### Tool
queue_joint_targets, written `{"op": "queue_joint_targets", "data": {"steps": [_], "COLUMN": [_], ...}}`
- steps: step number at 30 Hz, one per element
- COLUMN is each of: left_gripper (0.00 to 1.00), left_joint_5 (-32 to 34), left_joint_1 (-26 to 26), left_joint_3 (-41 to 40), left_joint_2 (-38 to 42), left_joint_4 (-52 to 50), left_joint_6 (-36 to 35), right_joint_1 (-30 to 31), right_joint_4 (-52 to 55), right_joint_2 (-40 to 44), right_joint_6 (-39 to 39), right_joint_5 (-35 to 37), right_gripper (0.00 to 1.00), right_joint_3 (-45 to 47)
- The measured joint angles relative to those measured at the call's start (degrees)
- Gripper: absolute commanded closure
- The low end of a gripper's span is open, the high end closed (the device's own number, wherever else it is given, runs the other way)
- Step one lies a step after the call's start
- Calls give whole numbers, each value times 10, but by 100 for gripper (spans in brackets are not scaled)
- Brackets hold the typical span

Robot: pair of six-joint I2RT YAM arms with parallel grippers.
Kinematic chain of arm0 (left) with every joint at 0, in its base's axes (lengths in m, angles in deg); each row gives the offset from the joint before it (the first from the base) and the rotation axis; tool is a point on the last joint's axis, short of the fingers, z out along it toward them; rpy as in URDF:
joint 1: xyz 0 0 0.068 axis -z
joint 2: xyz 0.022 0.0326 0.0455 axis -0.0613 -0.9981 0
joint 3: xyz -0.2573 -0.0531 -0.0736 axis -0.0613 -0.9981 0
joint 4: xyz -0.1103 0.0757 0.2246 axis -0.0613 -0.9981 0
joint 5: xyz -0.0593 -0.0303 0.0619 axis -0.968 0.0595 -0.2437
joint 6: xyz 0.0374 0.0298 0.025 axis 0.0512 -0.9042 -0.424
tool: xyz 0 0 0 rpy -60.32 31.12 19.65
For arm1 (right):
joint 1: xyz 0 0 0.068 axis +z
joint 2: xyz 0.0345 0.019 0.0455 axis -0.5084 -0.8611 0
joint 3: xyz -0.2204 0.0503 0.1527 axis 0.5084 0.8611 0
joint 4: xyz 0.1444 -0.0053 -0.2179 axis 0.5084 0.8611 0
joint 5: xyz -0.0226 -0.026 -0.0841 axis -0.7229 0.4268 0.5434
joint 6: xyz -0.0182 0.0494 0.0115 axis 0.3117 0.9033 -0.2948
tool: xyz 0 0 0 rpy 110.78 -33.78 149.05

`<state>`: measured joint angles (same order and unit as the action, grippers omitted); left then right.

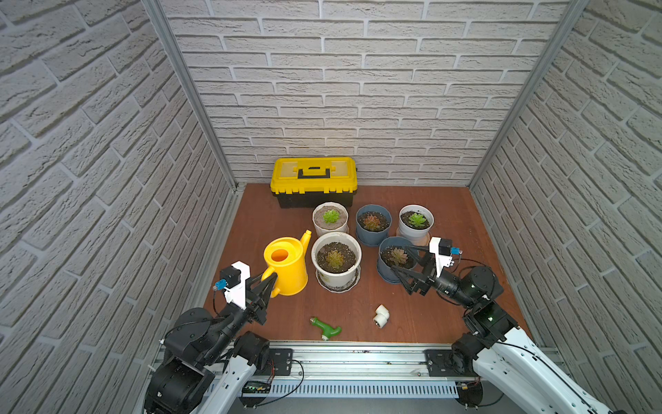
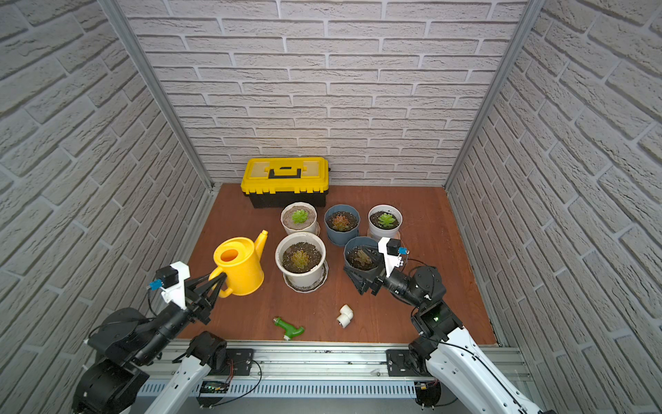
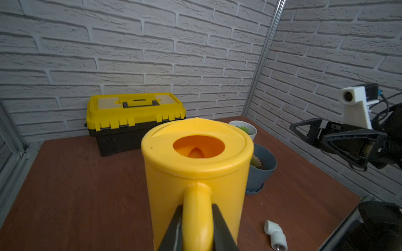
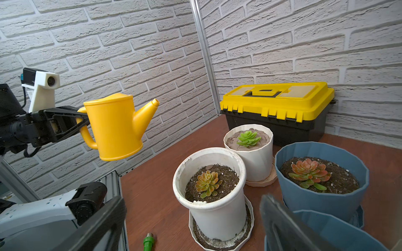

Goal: Water the succulent around the soil edge
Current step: Water the soil of the potted plant with water.

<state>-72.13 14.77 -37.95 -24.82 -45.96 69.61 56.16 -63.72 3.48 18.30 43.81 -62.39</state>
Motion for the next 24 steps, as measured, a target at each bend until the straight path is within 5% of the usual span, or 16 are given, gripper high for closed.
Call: {"op": "queue_joint_targets", "data": {"steps": [11, 24], "left_gripper": [100, 100], "left_joint_5": [-77, -91], "left_joint_1": [-49, -52], "left_joint_3": [73, 73], "left_joint_2": [-89, -172], "left_joint_4": [-143, -136], "left_joint_6": [32, 33], "right_joint_1": [0, 0], "right_joint_4": [2, 2], "right_joint_2": [-43, -65], "right_joint_6": [-8, -8], "right_joint_5": [16, 25], "right_gripper": [0, 0], "right_joint_3": [0, 0]}}
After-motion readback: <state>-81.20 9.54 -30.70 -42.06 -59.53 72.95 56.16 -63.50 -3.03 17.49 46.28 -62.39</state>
